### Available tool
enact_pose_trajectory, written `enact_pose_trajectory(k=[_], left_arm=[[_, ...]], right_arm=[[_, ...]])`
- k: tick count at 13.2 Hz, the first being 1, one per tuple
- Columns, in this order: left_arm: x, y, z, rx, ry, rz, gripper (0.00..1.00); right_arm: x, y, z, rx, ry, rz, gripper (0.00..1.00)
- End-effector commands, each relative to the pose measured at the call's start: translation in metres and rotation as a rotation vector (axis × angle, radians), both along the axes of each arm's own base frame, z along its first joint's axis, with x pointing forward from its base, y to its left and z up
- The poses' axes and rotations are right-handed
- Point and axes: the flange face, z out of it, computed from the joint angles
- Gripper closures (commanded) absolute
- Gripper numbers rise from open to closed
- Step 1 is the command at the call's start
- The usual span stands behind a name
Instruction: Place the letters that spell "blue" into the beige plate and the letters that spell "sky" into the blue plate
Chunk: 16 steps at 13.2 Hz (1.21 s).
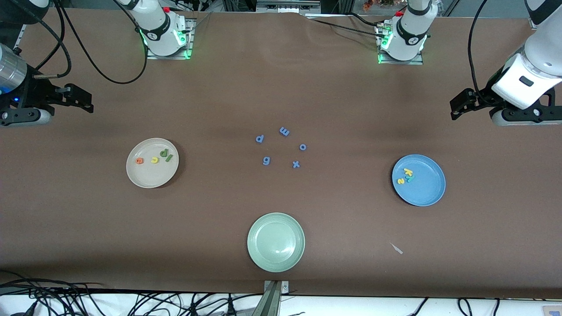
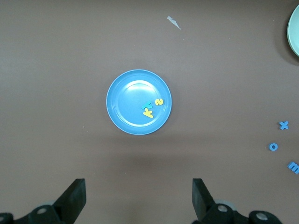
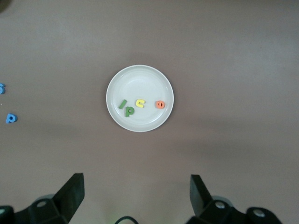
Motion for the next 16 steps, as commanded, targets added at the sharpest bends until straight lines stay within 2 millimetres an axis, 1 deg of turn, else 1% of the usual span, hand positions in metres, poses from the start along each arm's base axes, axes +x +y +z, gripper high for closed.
enact_pose_trajectory(k=[1, 4, 7, 11, 16], left_arm=[[0.0023, 0.0002, 0.0056, -0.023, 0.008, -0.019, 0.0], [0.0015, 0.0003, 0.0049, -0.022, 0.015, -0.019, 0.0], [0.0015, 0.0003, 0.0049, -0.022, 0.015, -0.019, 0.0], [0.0016, 0.0011, 0.0049, -0.022, 0.015, -0.018, 0.0], [0.0016, 0.0011, 0.0049, -0.022, 0.015, -0.018, 0.0]], right_arm=[[-0.0001, -0.0012, 0.0193, 0.01, 0.016, 0.001, 0.0], [-0.0003, -0.0016, 0.02, 0.006, 0.03, -0.001, 0.0], [0.0024, -0.003, 0.0226, 0.007, 0.008, -0.015, 0.0], [0.0085, -0.0051, 0.0171, 0.008, 0.005, -0.026, 0.0], [0.0083, -0.0038, 0.017, 0.003, 0.006, -0.022, 0.0]])
